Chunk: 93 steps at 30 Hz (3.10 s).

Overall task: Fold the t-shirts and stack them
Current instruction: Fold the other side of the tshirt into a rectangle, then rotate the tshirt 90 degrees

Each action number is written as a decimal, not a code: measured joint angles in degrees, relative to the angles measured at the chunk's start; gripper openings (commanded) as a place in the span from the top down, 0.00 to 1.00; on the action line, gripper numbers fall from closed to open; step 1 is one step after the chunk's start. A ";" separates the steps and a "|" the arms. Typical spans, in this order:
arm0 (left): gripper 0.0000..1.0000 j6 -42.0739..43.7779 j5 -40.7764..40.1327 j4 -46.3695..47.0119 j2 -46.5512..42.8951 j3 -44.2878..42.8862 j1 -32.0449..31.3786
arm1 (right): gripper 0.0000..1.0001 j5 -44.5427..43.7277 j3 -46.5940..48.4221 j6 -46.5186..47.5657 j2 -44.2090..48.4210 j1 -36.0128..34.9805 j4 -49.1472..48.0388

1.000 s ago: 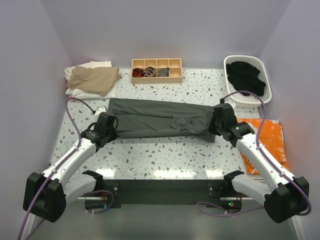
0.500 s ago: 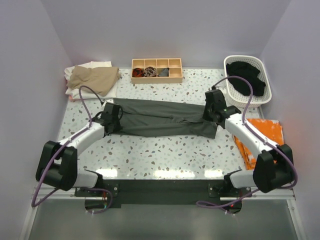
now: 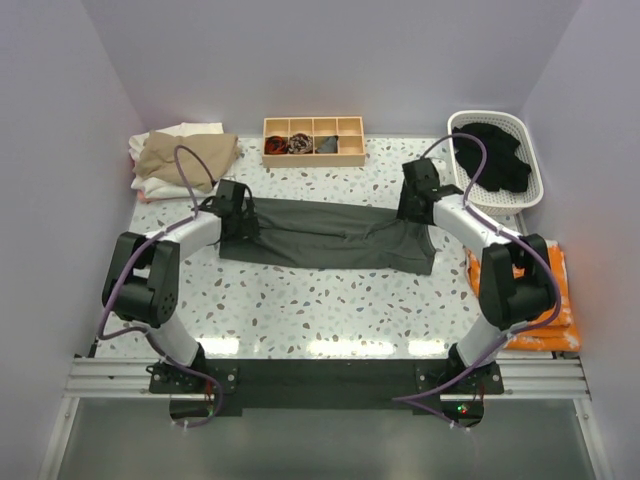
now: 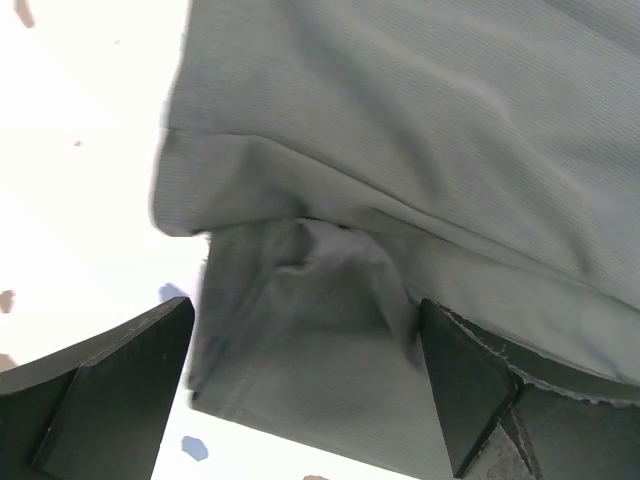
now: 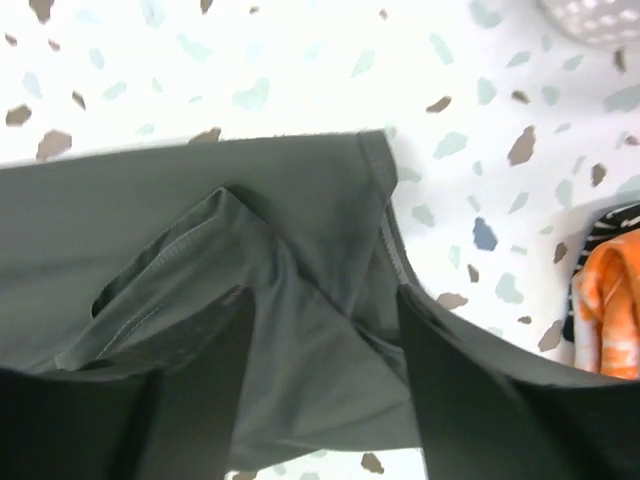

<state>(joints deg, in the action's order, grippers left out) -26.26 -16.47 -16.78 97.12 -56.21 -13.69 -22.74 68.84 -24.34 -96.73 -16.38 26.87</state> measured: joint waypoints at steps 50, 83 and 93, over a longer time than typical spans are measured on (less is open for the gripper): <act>0.00 -1.07 24.04 11.41 1.95 2.23 -13.49 | 0.34 12.15 12.17 -4.44 -18.69 0.28 1.36; 0.00 0.02 22.95 -1.03 -6.38 -16.90 -23.76 | 0.26 30.86 15.63 4.22 6.01 2.89 -3.54; 0.00 8.48 38.66 5.16 27.32 -41.72 -23.04 | 0.25 26.16 -9.81 3.32 31.89 0.90 3.04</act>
<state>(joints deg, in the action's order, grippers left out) -17.78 22.20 -11.62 124.44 -97.93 -36.73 3.42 59.02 -21.02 -64.84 -15.49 29.91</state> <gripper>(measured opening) 0.998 0.746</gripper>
